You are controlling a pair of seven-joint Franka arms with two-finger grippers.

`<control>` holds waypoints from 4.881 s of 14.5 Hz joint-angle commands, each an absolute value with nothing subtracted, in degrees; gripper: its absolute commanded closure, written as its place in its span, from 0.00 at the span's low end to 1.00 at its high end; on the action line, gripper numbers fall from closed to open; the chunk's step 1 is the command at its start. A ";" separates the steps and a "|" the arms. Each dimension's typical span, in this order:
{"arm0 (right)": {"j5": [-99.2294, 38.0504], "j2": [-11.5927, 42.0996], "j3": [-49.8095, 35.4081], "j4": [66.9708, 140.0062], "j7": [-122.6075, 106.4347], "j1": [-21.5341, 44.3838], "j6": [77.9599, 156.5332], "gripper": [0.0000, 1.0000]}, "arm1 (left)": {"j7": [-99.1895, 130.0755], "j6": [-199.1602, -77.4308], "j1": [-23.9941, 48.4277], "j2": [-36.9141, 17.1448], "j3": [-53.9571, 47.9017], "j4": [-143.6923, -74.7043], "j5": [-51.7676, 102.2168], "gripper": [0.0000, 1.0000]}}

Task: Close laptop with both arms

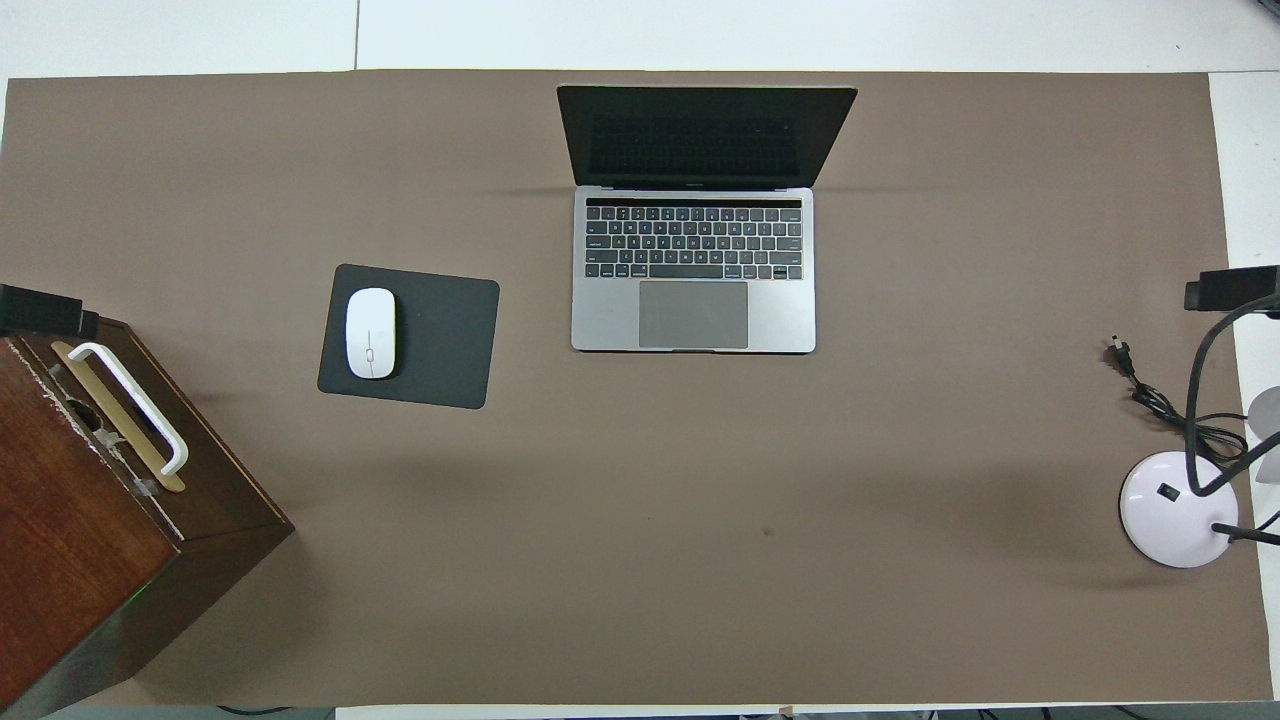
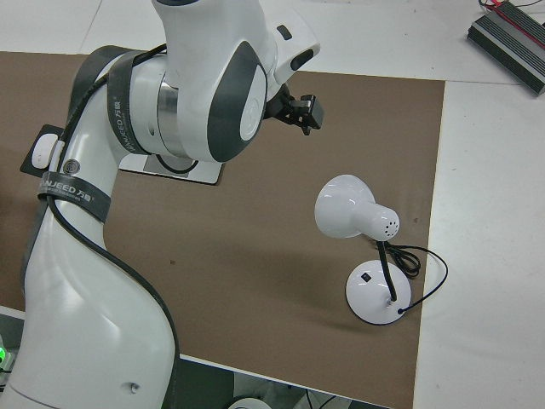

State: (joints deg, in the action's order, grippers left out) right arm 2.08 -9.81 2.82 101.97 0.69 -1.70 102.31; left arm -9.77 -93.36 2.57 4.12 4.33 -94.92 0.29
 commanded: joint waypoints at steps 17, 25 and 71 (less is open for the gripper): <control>-0.25 -8.18 2.72 103.18 0.62 -1.58 107.14 0.00 | -9.84 -92.55 2.90 5.36 4.57 -95.98 0.18 0.00; -1.14 -7.82 2.64 104.24 0.35 -1.58 96.96 0.00 | -10.11 -95.70 3.08 5.36 4.48 -96.59 0.18 0.00; 5.35 18.53 -1.49 77.02 7.96 8.07 125.86 1.00 | -0.79 -187.53 34.63 -8.94 4.13 -132.63 5.80 1.00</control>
